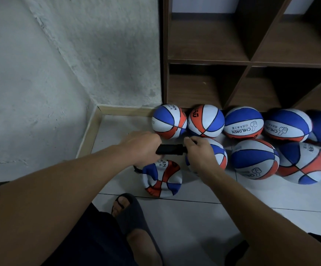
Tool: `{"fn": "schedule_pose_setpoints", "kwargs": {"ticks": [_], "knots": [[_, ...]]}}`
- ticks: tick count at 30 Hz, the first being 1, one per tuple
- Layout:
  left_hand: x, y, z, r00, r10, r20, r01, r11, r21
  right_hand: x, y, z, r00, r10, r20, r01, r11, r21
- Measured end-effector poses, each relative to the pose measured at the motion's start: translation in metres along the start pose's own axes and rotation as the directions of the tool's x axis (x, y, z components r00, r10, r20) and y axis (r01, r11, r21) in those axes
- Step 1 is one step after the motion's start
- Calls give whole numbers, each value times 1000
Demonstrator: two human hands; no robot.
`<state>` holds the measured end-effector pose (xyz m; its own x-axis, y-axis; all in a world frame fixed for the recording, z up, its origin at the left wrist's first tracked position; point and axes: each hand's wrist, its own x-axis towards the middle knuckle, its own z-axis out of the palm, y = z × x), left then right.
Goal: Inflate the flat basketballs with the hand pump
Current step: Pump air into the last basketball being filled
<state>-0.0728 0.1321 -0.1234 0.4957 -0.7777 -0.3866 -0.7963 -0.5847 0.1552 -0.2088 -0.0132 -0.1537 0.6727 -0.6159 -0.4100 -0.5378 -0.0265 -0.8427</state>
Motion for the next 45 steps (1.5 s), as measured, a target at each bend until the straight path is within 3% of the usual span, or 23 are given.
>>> {"fn": "schedule_pose_setpoints", "kwargs": {"ticks": [5, 9, 16, 21, 33, 39, 45], "knots": [[1, -13, -5, 996, -81, 21, 83, 991, -101, 28, 3, -52, 980, 161, -115, -150, 984, 100], [1, -15, -4, 994, -92, 54, 98, 989, -112, 39, 12, -73, 972, 207, -113, -186, 968, 171], [3, -24, -8, 997, -75, 3, 74, 996, 46, 15, 4, -24, 986, 129, -110, -121, 990, 73], [0, -12, -7, 1000, -15, -7, 16, 993, 115, 7, 5, -5, 993, 117, -16, -115, 990, 83], [1, -5, -8, 1000, 30, 4, -30, 997, 66, 6, 0, -1, 996, 42, 74, -47, 997, 63], [3, -24, -10, 999, -35, 40, 40, 988, -151, 37, -3, -63, 981, 156, -111, -140, 980, 138], [0, -12, -4, 999, -43, 27, 43, 999, -25, 28, -1, -43, 978, 94, -188, -79, 993, 90]]}}
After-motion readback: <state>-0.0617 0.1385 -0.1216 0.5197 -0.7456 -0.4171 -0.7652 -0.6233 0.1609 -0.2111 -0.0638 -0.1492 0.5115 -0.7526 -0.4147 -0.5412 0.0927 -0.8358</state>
